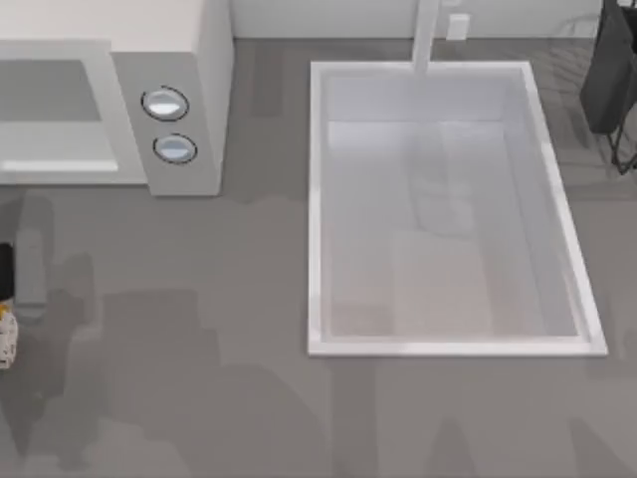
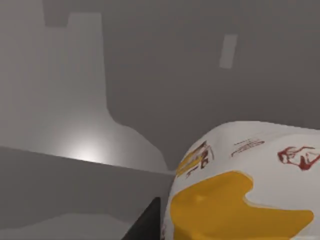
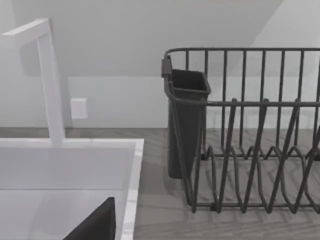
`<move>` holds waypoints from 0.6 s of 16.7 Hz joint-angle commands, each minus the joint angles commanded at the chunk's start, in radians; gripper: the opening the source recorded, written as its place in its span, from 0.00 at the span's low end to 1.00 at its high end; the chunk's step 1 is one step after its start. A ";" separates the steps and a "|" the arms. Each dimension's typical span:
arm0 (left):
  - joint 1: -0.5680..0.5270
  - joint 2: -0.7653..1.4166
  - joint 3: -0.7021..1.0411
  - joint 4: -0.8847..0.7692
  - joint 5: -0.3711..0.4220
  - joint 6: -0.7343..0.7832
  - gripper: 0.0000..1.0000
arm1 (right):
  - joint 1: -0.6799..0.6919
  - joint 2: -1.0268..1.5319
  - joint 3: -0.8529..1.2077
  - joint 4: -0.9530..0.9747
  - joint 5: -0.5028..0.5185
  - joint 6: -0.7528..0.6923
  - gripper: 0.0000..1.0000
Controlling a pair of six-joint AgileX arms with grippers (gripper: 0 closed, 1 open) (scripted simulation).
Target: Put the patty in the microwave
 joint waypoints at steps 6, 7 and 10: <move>-0.006 -0.107 0.169 -0.292 0.001 -0.002 0.00 | 0.000 0.000 0.000 0.000 0.000 0.000 1.00; -0.006 -0.122 0.187 -0.318 0.001 -0.004 0.00 | 0.000 0.000 0.000 0.000 0.000 0.000 1.00; -0.007 -0.135 0.201 -0.338 0.001 -0.006 0.00 | 0.000 0.000 0.000 0.000 0.000 0.000 1.00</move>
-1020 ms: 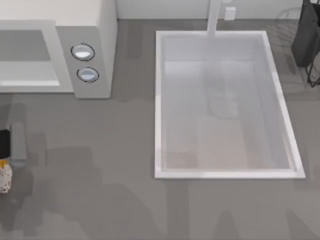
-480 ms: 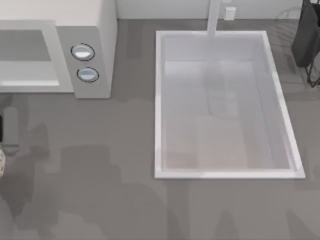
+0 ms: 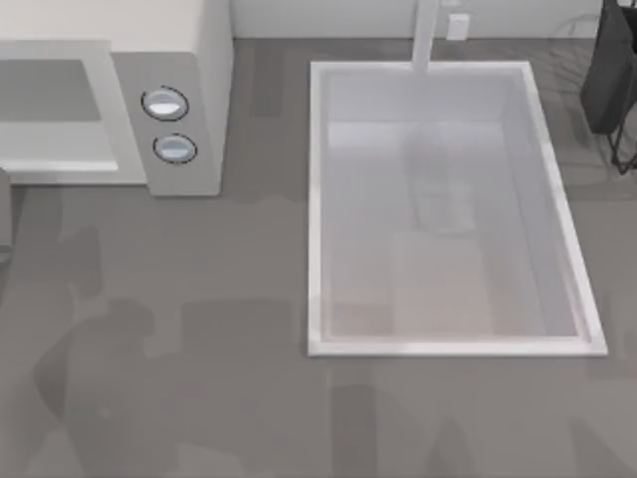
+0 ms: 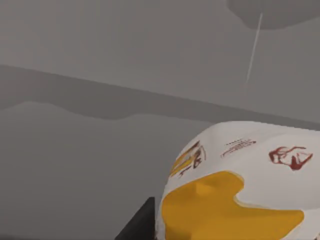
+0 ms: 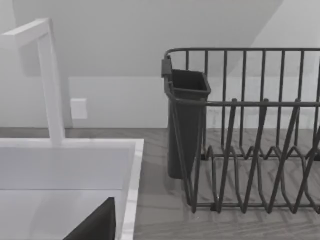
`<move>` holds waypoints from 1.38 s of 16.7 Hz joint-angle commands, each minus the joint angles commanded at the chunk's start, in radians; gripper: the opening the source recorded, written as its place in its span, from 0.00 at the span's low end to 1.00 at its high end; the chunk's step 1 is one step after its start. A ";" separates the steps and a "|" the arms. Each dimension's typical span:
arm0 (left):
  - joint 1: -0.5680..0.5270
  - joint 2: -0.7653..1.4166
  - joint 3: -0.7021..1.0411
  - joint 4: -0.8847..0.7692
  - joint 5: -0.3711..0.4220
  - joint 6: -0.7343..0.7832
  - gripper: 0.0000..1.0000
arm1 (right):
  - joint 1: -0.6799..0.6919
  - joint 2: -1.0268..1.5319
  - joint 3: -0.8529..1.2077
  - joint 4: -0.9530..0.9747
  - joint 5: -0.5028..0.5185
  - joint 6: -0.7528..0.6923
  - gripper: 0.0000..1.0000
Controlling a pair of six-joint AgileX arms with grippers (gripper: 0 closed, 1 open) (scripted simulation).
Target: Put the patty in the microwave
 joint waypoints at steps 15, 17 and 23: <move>0.010 0.144 -0.080 0.675 0.105 -0.513 0.00 | 0.000 0.000 0.000 0.000 0.000 0.000 1.00; 0.012 0.192 -0.128 0.866 0.127 -0.643 0.00 | 0.000 0.000 0.000 0.000 0.000 0.000 1.00; 0.023 0.322 -0.288 1.480 0.175 -1.018 0.00 | 0.000 0.000 0.000 0.000 0.000 0.000 1.00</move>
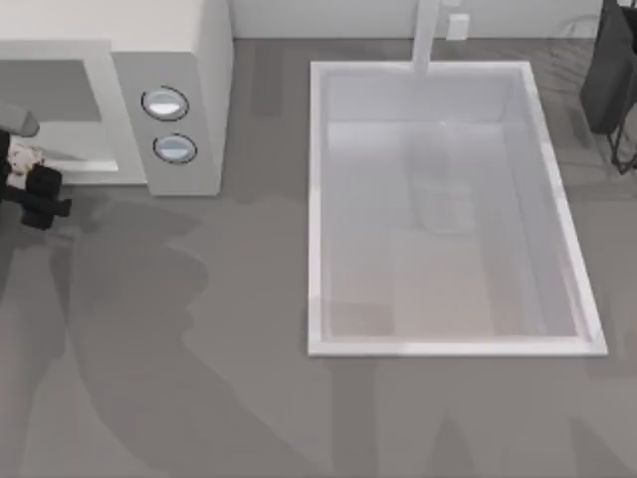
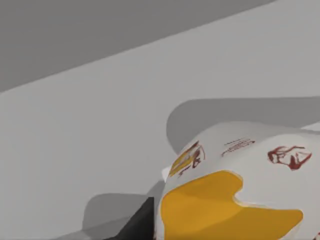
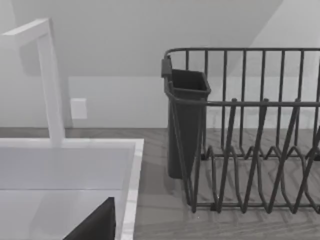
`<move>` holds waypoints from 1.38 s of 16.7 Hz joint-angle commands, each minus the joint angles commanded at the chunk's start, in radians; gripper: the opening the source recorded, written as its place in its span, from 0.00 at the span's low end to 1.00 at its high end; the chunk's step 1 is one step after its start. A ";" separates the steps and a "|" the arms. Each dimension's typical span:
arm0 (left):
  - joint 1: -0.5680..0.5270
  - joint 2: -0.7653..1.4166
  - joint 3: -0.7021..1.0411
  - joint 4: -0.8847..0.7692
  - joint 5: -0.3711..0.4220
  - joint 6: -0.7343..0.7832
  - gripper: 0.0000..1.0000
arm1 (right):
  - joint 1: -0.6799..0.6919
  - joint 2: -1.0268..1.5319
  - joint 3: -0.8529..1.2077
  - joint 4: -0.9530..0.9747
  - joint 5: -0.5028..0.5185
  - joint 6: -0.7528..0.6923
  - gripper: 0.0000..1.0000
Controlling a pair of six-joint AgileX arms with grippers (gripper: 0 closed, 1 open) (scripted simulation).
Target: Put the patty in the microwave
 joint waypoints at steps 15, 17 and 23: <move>0.019 0.097 -0.131 0.572 0.020 -0.341 0.00 | 0.000 0.000 0.000 0.000 0.000 0.000 1.00; 0.018 0.111 -0.116 0.562 0.018 -0.342 0.00 | 0.000 0.000 0.000 0.000 0.000 0.000 1.00; -0.007 0.294 0.177 0.450 -0.001 -0.353 0.00 | 0.000 0.000 0.000 0.000 0.000 0.000 1.00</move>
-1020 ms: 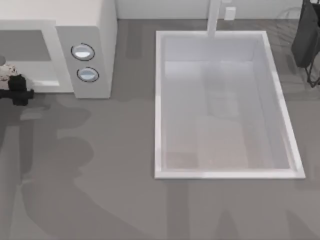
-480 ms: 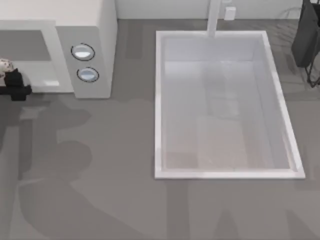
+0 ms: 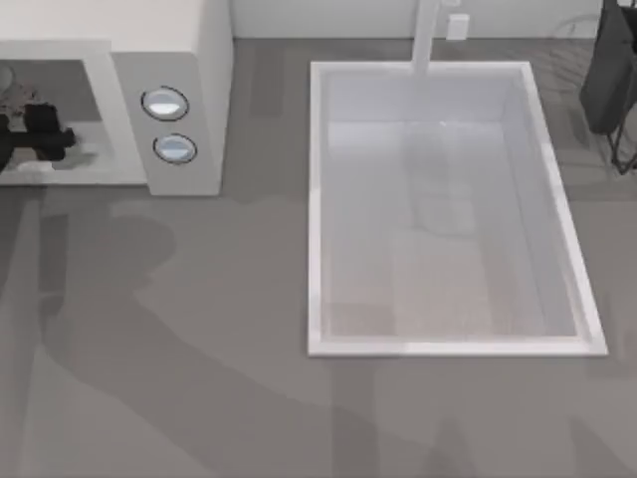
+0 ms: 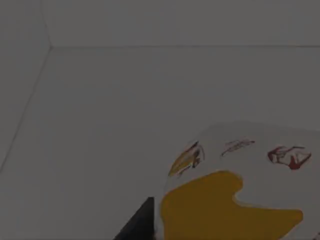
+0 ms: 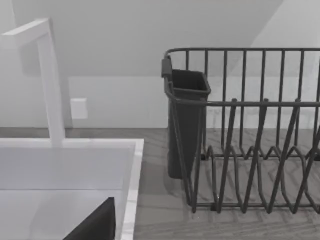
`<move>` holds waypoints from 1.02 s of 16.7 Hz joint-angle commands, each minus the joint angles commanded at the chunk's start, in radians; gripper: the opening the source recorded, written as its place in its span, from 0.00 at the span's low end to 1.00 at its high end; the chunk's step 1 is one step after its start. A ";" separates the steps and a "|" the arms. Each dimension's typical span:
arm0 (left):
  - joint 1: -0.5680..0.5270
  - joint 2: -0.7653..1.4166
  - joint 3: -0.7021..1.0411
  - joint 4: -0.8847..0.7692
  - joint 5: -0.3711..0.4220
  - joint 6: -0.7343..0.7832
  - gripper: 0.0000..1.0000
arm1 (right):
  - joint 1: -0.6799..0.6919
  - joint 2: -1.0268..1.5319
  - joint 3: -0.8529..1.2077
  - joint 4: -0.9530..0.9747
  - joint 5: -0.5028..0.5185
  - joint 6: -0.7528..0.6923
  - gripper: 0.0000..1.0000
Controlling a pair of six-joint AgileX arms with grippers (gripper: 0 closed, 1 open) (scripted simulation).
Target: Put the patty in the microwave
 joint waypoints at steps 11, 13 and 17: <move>-0.036 0.231 0.423 -0.183 -0.034 -0.017 0.00 | 0.000 0.000 0.000 0.000 0.000 0.000 1.00; -0.036 0.231 0.423 -0.183 -0.034 -0.017 0.08 | 0.000 0.000 0.000 0.000 0.000 0.000 1.00; -0.036 0.231 0.423 -0.183 -0.034 -0.017 0.38 | 0.000 0.000 0.000 0.000 0.000 0.000 1.00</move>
